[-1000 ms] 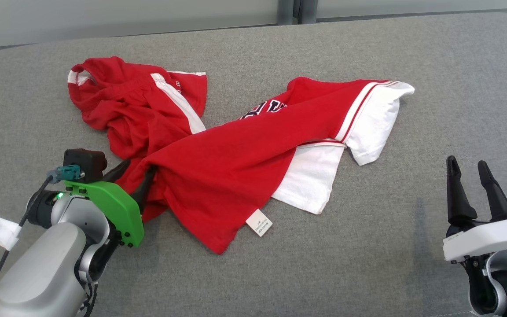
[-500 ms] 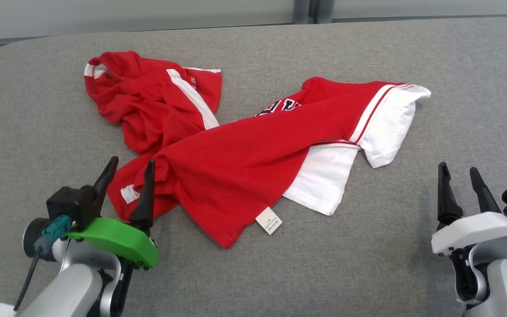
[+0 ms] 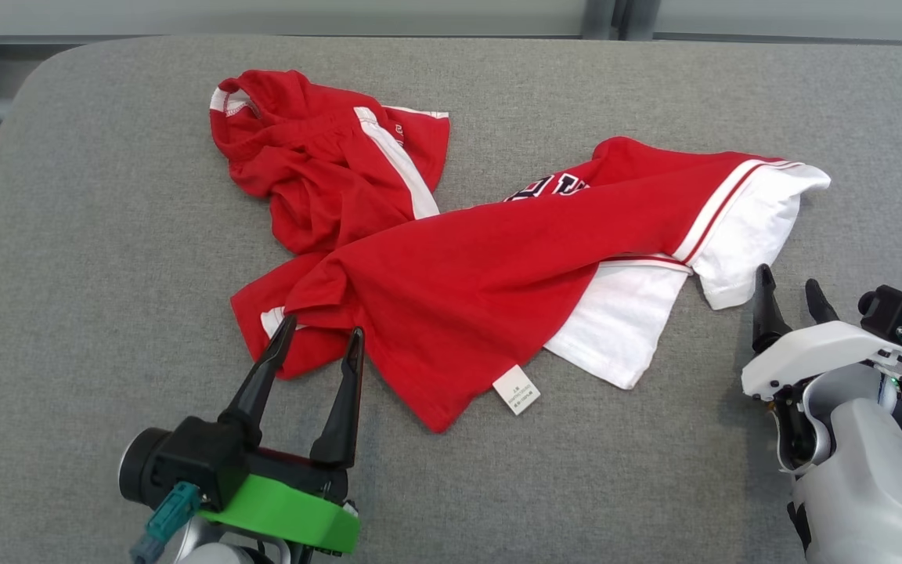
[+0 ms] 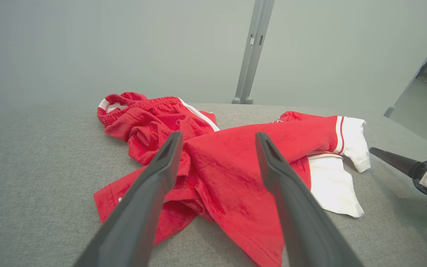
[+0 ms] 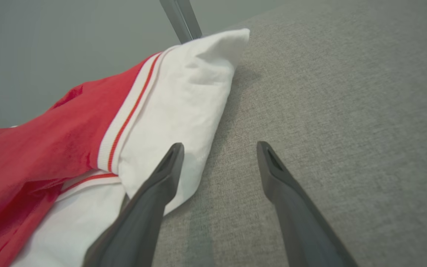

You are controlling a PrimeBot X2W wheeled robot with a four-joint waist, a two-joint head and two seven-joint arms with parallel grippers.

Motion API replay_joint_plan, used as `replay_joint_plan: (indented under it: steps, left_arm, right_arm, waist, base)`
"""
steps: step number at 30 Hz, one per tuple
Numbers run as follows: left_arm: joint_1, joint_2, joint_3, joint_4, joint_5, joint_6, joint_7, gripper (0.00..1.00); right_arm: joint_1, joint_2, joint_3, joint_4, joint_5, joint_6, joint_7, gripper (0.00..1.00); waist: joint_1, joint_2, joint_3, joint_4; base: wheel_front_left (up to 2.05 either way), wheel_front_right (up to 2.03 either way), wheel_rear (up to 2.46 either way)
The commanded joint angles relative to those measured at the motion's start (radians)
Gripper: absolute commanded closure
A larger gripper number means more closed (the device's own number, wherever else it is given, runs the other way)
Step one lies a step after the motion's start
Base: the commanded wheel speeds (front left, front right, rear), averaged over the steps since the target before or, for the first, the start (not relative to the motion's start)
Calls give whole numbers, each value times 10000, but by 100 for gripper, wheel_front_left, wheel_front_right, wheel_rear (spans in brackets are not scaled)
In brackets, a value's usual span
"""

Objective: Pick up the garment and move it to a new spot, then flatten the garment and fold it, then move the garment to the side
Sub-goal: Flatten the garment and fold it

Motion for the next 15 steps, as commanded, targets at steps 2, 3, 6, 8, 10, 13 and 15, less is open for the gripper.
replay_joint_plan:
  steps: [2,3,6,8,10,13,15]
  left_arm:
    - [232,-138,68,11,272,28,-87,0]
    - [295,-194,146,22,368,53,-102,0]
    - [407,-271,312,34,525,31,-110,0]
    - [510,-393,532,13,681,-34,-111,0]
    - [604,-514,734,13,807,-155,-107,0]
    - [773,-689,1064,52,1013,-378,-108,0]
    - [860,-866,1250,71,1146,-528,-109,0]
  right_arm:
    - [-323,-34,7,593,15,4,-64,0]
    - [-433,-33,15,857,32,4,-66,0]
    - [-669,-33,81,1276,61,4,-114,0]
    - [-839,-32,158,1637,228,4,-114,0]
    - [-987,-28,277,1934,389,4,-155,20]
    - [-1200,-173,522,2293,618,4,-205,100]
    - [-1321,-386,777,2278,712,4,-394,100]
  waist:
    - [0,0,-21,90]
    - [0,0,-35,129]
    - [0,0,-26,185]
    - [0,0,-6,232]
    - [0,0,16,254]
    - [0,0,66,236]
    - [0,0,87,234]
  base:
    - [0,0,0]
    - [0,0,0]
    - [0,0,0]
    - [0,0,0]
    - [0,0,0]
    - [0,0,0]
    - [0,0,0]
